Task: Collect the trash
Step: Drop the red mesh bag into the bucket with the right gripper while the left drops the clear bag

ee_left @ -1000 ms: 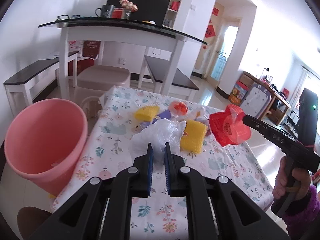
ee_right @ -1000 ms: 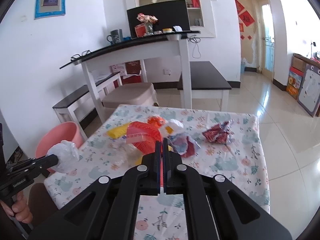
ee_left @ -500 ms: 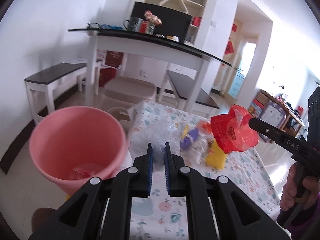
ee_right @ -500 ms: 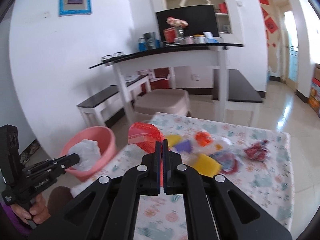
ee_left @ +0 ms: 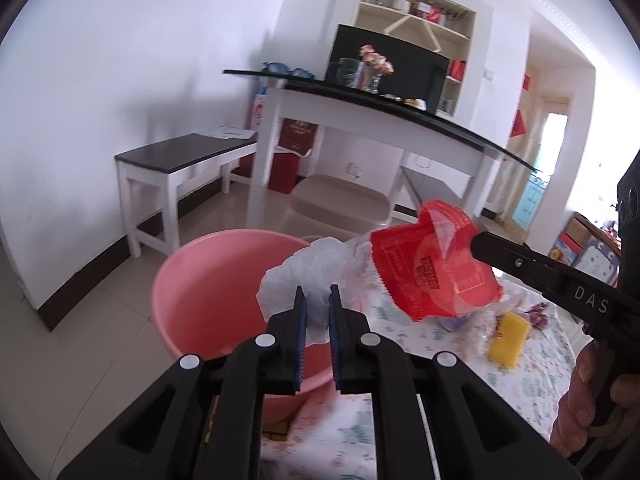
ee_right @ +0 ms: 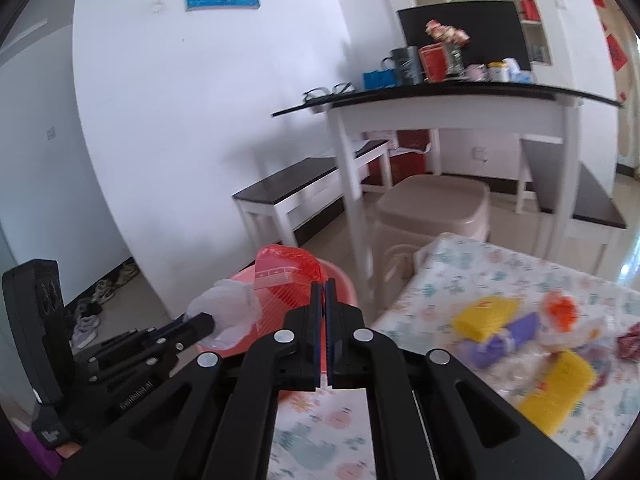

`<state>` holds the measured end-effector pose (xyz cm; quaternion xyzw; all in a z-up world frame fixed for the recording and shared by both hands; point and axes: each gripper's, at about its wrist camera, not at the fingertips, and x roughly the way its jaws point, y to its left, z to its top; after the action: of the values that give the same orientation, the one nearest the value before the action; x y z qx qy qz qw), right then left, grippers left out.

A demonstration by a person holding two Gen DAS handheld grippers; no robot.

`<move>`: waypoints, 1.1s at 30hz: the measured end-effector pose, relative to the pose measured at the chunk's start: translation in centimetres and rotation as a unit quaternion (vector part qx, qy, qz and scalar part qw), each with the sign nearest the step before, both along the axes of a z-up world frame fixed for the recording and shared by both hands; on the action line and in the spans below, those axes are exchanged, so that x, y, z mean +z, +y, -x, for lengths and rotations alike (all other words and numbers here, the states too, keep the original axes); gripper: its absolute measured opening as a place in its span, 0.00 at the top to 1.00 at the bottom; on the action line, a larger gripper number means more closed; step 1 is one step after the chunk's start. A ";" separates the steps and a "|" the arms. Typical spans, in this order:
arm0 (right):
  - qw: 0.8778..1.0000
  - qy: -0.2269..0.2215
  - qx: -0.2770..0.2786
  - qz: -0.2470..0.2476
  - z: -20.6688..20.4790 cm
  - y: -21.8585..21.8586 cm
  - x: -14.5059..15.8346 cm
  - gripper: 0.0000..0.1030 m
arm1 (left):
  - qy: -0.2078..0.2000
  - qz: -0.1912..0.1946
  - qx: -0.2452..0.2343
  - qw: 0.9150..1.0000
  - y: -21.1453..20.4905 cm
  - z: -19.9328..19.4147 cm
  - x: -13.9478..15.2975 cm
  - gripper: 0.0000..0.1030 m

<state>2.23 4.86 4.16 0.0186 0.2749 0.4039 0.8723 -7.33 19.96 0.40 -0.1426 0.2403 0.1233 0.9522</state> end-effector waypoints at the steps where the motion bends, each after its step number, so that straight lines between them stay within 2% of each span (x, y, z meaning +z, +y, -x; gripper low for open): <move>1: 1.000 0.005 0.006 -0.001 -0.1 0.6 -0.3 0.98 | 0.004 0.000 0.006 1.000 0.4 0.0 -0.3 0.91; 14: 0.998 0.053 0.039 0.015 -1.8 6.2 -4.1 0.98 | 0.054 0.012 0.041 0.998 3.9 -1.7 -3.9 0.91; 25: 0.994 0.081 0.046 0.051 -2.0 6.8 -6.7 0.98 | 0.082 0.008 0.043 0.996 3.8 -2.7 -5.7 0.88; 27: 0.994 0.080 0.045 0.061 -2.0 6.7 -6.8 0.98 | 0.082 0.009 0.042 0.996 3.8 -2.6 -5.7 0.83; 29: 0.994 0.083 0.043 0.066 -2.0 6.5 -6.9 0.98 | 0.081 0.008 0.044 0.996 3.6 -2.6 -5.7 0.71; 33: 0.993 0.089 0.040 0.070 -2.1 6.2 -7.0 0.98 | 0.078 0.007 0.043 0.996 3.3 -2.4 -5.4 0.63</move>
<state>4.30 11.10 -2.81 -0.0172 0.3791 0.4149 0.8270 -4.95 23.26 -5.03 -0.1496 0.3082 0.1728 0.9235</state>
